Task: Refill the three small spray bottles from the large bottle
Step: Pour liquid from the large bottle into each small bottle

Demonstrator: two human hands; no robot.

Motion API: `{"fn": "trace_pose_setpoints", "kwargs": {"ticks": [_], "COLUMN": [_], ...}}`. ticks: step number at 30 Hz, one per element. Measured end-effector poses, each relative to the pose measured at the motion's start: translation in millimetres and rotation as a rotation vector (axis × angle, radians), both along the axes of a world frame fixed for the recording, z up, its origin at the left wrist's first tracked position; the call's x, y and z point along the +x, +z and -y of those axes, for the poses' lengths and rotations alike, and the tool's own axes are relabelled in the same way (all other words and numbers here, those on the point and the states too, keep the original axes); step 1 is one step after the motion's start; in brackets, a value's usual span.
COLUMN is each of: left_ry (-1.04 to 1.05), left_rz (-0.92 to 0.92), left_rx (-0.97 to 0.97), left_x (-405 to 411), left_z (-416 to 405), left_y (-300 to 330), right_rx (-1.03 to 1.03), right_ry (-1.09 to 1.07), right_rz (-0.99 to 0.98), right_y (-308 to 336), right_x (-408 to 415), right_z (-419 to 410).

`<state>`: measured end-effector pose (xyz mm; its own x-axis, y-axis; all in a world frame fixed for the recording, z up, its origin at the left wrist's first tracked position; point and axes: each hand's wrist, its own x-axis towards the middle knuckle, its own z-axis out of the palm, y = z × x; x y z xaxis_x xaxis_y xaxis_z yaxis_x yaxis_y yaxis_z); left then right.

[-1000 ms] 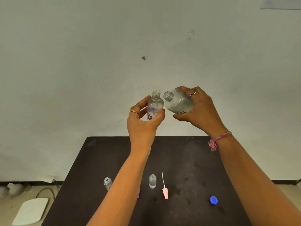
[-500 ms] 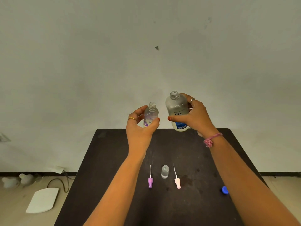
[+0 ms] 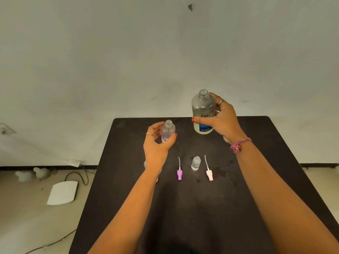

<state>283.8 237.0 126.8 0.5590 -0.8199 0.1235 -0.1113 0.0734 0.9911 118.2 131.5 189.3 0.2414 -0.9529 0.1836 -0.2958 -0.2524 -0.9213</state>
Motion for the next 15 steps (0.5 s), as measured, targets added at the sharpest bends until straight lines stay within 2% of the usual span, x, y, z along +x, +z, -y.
{"fn": "trace_pose_setpoints", "kwargs": {"ticks": [15], "left_ry": [-0.045], "left_rz": [-0.028], "left_rx": [0.406], "left_x": [-3.3], "left_z": [-1.0], "left_y": [-110.9], "right_rx": [0.049], "right_ry": [-0.102], "right_rz": [-0.08], "right_y": [-56.8], "right_x": [-21.6], "right_z": [-9.4]}}
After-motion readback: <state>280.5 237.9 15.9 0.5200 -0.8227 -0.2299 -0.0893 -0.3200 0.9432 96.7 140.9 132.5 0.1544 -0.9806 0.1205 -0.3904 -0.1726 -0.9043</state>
